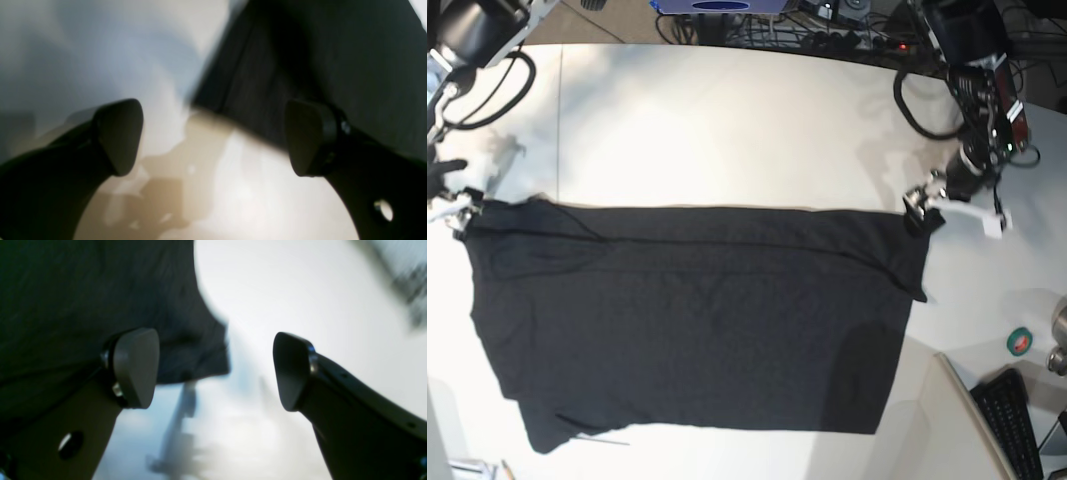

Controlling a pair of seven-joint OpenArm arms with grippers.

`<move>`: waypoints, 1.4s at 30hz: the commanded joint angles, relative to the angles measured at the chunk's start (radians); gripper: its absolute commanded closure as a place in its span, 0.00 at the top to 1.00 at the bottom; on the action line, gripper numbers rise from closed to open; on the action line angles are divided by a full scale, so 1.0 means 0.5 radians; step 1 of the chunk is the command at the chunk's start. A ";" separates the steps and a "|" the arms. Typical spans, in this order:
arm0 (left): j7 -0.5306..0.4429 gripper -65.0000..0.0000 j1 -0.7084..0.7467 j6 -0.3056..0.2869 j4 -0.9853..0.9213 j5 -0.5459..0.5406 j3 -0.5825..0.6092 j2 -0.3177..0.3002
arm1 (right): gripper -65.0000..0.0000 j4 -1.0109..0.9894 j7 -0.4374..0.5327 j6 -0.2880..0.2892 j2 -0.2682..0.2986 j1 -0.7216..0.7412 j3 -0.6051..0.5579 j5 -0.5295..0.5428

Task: Layout the t-shirt on the table in an organized manner, then fold the t-shirt properly
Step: 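Drag the held shirt edge with both grippers to square it, then lift the held shirt edge with both grippers and pull it back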

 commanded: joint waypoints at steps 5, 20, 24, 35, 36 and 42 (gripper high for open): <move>-0.198 0.99 0.043 -0.019 0.024 -0.115 -0.006 -0.040 | 0.77 -0.102 -0.016 -0.053 0.002 0.025 0.286 0.437; -0.198 0.99 -0.175 -0.019 -0.400 -0.118 -0.009 0.009 | 0.58 -0.421 -0.037 -0.191 0.067 0.099 0.308 0.447; -0.198 0.88 -0.267 -0.019 -0.556 -0.118 -0.006 0.009 | 0.58 -0.461 -0.034 -0.194 0.079 0.102 0.308 0.447; -0.198 0.00 -0.377 -0.019 -0.786 -0.106 -0.003 -0.006 | 0.57 -0.903 -0.040 -0.197 0.159 0.332 0.575 0.443; -0.198 0.00 -0.377 -0.019 -0.786 -0.106 -0.003 -0.006 | 0.57 -0.918 -0.040 -0.197 0.159 0.332 0.575 0.443; -0.198 0.00 -0.377 -0.019 -0.786 -0.102 -0.003 -0.009 | 0.57 -1.016 -0.040 -0.185 0.168 0.372 0.575 0.447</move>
